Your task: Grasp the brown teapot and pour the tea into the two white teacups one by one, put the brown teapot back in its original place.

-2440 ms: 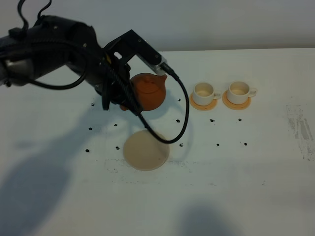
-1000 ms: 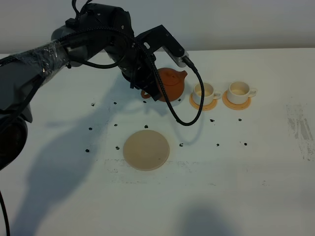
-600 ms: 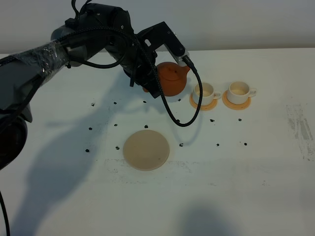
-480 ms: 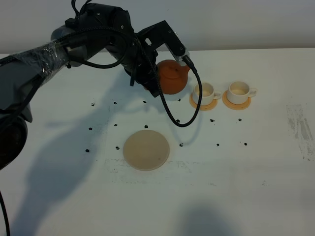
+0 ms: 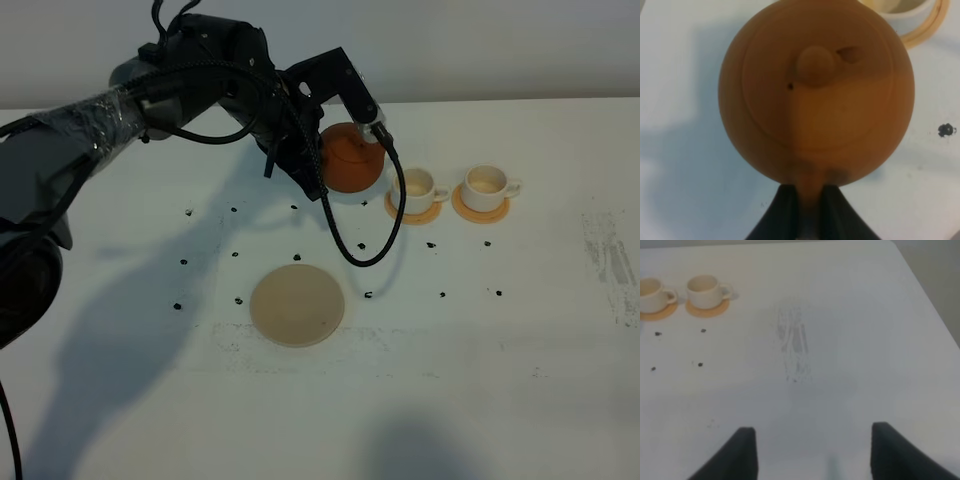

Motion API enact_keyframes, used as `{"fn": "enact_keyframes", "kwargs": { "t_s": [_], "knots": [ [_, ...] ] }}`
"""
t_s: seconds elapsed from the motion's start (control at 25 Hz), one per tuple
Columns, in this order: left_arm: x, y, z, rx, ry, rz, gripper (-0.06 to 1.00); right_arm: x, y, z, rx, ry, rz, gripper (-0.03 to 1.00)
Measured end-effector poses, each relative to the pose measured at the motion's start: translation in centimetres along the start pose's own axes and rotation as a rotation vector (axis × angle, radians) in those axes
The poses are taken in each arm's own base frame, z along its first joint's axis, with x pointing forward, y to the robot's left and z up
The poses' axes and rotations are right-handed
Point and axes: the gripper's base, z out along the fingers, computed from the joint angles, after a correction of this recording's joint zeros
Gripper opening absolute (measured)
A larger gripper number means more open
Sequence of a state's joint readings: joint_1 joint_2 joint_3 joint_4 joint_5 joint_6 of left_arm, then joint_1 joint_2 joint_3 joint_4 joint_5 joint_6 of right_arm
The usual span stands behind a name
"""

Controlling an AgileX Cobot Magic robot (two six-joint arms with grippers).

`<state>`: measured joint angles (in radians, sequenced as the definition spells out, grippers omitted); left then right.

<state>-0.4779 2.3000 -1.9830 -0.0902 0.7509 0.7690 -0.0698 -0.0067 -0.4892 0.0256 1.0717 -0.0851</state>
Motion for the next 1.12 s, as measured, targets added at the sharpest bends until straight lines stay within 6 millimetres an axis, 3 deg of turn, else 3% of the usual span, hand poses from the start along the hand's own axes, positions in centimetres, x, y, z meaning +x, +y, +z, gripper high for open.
{"fn": "enact_keyframes", "kwargs": {
  "t_s": [1.12],
  "knots": [
    [-0.47, -0.23, 0.84, -0.027, -0.028, 0.188, 0.09, 0.0, 0.0, 0.0, 0.0, 0.0, 0.0, 0.52]
  ]
}}
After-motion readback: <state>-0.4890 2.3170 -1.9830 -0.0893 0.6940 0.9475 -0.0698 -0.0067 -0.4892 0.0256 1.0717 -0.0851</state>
